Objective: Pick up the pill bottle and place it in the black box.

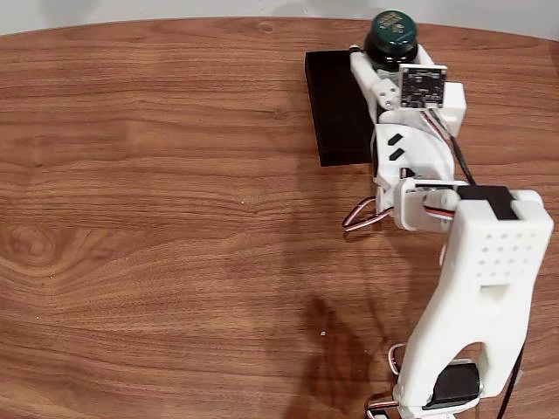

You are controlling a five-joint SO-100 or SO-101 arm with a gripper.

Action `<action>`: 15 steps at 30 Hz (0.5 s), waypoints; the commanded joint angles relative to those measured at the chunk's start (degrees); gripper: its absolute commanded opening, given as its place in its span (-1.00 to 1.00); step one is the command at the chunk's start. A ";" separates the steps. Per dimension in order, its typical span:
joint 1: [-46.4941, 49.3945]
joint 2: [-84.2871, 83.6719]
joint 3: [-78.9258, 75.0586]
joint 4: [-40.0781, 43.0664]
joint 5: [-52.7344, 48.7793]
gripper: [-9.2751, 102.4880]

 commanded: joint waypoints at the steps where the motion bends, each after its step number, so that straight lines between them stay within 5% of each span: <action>1: -0.44 -0.88 -8.35 -2.81 1.23 -0.61; 15: -1.05 -12.13 -17.05 -2.37 1.32 -0.61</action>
